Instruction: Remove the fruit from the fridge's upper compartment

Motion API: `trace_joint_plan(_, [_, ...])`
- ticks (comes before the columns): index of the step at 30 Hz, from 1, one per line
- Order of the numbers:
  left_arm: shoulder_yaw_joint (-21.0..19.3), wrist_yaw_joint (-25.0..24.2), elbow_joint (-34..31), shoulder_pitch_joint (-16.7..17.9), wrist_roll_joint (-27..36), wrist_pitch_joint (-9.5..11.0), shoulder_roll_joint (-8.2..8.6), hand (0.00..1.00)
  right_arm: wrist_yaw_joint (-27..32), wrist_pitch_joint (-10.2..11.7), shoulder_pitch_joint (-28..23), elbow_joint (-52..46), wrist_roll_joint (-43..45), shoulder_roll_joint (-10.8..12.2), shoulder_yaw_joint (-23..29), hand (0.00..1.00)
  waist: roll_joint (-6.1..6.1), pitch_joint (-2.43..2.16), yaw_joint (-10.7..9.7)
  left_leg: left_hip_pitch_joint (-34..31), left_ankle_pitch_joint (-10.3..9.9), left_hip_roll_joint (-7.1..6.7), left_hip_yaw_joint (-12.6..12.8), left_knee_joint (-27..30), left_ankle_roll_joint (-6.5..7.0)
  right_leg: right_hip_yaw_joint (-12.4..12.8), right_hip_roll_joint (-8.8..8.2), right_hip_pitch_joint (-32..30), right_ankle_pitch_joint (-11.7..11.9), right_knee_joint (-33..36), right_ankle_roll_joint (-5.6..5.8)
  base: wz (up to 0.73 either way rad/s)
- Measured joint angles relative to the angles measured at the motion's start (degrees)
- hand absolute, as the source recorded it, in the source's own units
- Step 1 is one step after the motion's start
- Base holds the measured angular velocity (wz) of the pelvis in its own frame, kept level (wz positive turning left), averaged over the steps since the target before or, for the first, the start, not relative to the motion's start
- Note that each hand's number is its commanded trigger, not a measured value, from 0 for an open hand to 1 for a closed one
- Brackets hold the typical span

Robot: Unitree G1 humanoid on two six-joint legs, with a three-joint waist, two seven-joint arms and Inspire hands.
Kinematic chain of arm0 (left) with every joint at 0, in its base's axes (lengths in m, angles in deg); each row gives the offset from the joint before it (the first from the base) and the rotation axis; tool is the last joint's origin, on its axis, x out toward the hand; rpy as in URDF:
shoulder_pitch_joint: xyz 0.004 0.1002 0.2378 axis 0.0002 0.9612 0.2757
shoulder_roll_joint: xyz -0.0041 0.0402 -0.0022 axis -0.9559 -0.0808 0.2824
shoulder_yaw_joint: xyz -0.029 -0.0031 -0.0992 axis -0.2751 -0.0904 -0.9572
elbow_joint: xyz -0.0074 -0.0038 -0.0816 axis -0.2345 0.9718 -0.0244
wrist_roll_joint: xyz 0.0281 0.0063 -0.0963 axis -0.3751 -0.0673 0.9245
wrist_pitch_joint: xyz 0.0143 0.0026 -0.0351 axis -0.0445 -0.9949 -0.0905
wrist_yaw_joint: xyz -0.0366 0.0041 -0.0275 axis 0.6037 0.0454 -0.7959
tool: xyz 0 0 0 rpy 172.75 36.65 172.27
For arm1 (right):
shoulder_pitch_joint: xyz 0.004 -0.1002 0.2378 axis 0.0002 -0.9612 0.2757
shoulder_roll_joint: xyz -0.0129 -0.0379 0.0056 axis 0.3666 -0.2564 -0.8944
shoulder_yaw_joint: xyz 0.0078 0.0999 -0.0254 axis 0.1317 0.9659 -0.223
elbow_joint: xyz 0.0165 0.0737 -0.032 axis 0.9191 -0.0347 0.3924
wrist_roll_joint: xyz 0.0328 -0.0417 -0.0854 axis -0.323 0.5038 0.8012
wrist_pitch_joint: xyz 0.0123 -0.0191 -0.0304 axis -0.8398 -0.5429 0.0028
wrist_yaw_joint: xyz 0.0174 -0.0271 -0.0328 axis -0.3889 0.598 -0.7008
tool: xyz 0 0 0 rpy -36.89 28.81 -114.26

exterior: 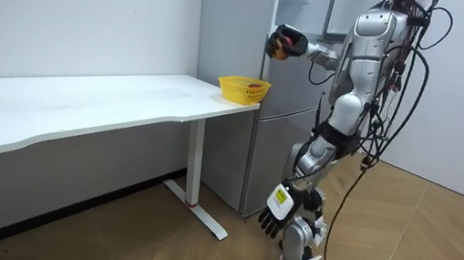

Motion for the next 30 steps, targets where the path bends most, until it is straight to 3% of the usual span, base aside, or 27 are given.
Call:
trace_joint_plan(7, [-0.17, -0.07, 0.02, -0.12, -0.20, -0.05, -0.18, 0.00, 2.27, -0.23, 0.18, 6.17, -0.02, 1.05, -0.63, 1.00, -1.08, 0.62, 2.21, -0.27, 0.01, 0.05, -0.06, -0.07, 0.04, -1.53, -0.52, 0.78, -0.20, -1.12, 0.14, 0.10])
trace_joint_plan(12, [0.03, 0.02, -0.21, -0.25, -0.25, -0.95, -0.32, 0.00, 4.34, -0.23, 0.33, 6.83, -0.33, 0.48, -0.55, 1.00, -1.18, 0.60, 1.86, -0.97, 0.02, -0.02, -0.11, 0.00, 0.10, -2.69, -1.08, 0.91, -0.44, -1.72, 0.51, 0.15])
trace_joint_plan(17, [-0.49, -0.14, -1.90, -0.27, -1.25, -1.03, -0.63, 0.00, 8.37, -0.23, 2.38, 11.29, -0.23, 0.00, -0.38, 1.00, -2.02, 0.26, 1.82, -1.75, 0.05, 0.03, -0.02, 0.34, 0.14, -3.71, -1.36, 1.18, -0.51, -2.49, 0.64, 0.15])
trace_joint_plan(18, [-0.95, -0.20, -2.49, -0.29, -1.40, -1.01, -0.72, 0.00, 9.26, -0.23, 2.58, 12.41, -0.29, -0.35, -0.20, 1.00, -2.50, 0.10, 1.88, -2.06, 0.07, 0.04, -0.02, 0.43, 0.14, -4.22, -1.53, 1.20, -0.50, -2.70, 0.65, 0.20])
trace_joint_plan(22, [-1.96, -0.46, -2.30, -0.79, -1.54, -1.00, -0.91, 0.00, 11.04, -0.26, 2.72, 13.46, -0.33, -2.53, 1.78, 1.00, -3.90, 0.41, 2.02, -2.15, 0.16, -0.02, 0.50, 0.50, 0.27, -4.69, -1.85, 1.60, -0.63, -2.92, 0.87, 0.10])
trace_joint_plan(27, [-2.55, -0.55, -2.30, -1.14, -1.25, -1.07, -1.21, 0.00, 12.80, -0.26, 3.90, 13.46, -2.67, -2.85, 3.91, 1.00, -5.00, 0.54, 1.93, -2.20, 0.16, -0.01, 0.90, 0.39, 0.27, -4.81, -1.94, 1.61, -0.72, -3.02, 1.01, 0.02])
trace_joint_plan(30, [-3.67, -0.50, -2.39, -1.02, -1.34, -1.07, -1.26, 0.00, 13.14, -0.26, 4.01, 13.47, -3.54, -4.83, 4.58, 1.00, -5.24, 0.52, 1.93, -2.20, 0.16, 0.00, 0.90, 0.42, 0.27, -5.74, -2.21, 2.15, -0.70, -3.49, 1.07, 0.12])
